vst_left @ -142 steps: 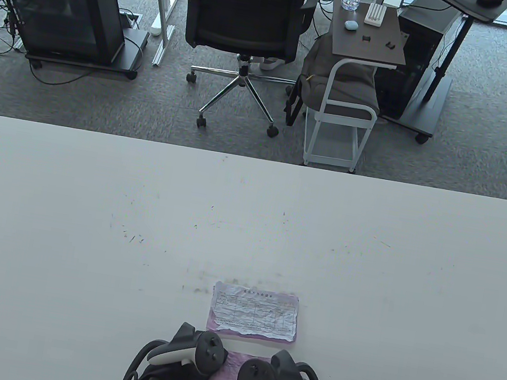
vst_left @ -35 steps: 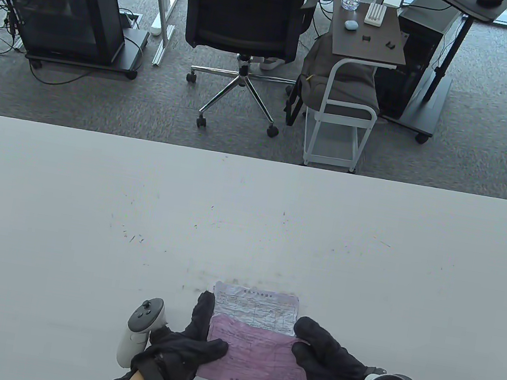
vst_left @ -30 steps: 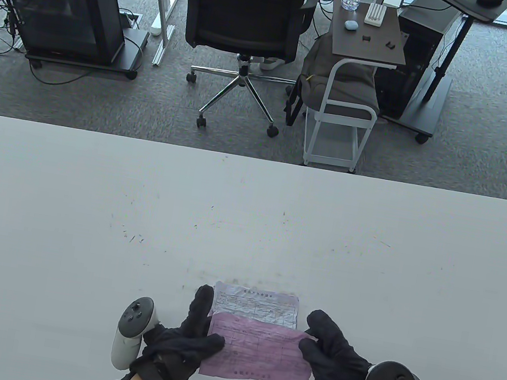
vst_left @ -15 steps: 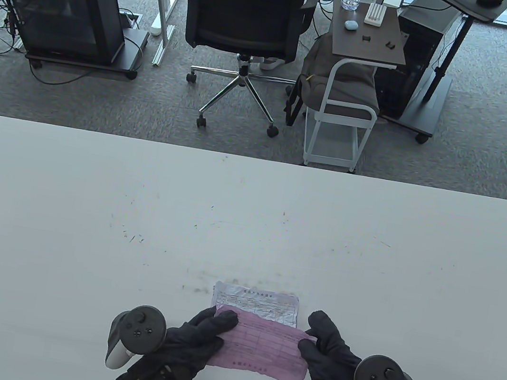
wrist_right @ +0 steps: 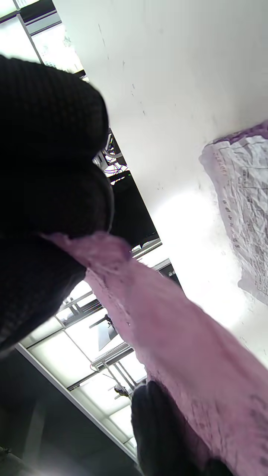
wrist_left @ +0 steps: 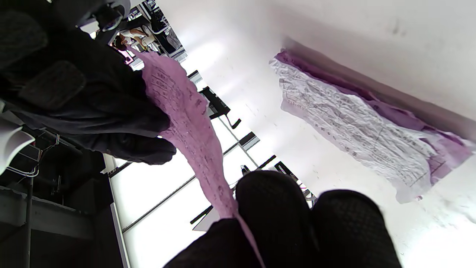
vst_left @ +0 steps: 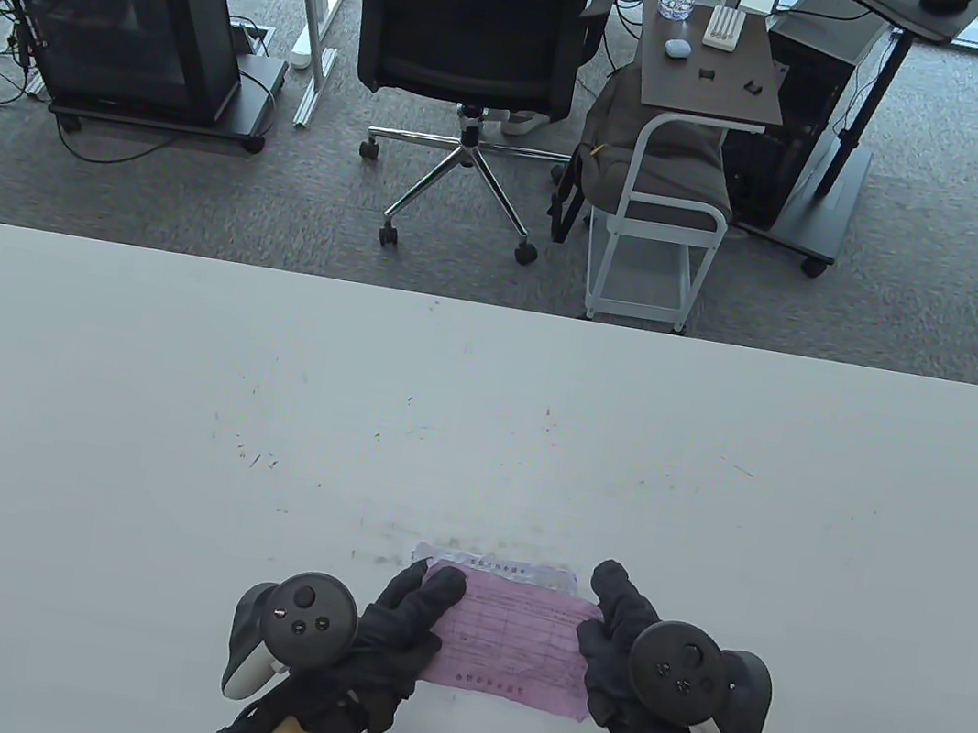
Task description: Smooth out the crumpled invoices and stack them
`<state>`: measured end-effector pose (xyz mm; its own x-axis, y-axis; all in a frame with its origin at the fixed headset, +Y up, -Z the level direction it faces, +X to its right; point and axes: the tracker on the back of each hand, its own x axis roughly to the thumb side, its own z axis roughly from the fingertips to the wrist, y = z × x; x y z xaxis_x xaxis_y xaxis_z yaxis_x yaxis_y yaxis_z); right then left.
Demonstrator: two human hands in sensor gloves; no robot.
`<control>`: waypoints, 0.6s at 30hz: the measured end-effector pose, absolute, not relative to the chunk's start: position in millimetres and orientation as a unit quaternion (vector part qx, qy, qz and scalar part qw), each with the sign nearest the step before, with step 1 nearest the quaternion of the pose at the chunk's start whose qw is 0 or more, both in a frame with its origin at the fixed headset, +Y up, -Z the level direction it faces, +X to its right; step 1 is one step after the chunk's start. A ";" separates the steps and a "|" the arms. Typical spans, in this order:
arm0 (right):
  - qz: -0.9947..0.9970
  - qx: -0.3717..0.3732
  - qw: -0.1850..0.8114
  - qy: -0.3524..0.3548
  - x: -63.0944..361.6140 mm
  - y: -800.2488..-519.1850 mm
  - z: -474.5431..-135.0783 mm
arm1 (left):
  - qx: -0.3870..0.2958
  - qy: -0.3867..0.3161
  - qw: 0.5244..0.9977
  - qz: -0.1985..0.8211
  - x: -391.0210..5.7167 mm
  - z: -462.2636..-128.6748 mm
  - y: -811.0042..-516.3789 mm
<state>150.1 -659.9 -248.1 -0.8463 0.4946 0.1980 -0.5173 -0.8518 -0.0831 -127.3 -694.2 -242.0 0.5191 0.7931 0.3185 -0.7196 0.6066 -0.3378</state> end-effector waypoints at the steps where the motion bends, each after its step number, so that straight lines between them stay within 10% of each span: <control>1: 0.960 0.084 0.258 -0.063 148.7 -660.5 -254.0 | -0.076 -0.220 0.878 0.418 -126.7 -246.8 -694.1; 18: 0.991 0.076 0.104 0.046 111.4 -739.5 -338.0 | -0.144 -0.153 0.949 0.233 -111.4 -311.7 -747.2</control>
<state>111.4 -739.5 -338.0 -0.9667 0.2133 0.1411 -0.1994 -0.9741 0.1067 -111.4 -747.2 -311.7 0.8445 0.4866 0.2235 -0.3982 0.8498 -0.3454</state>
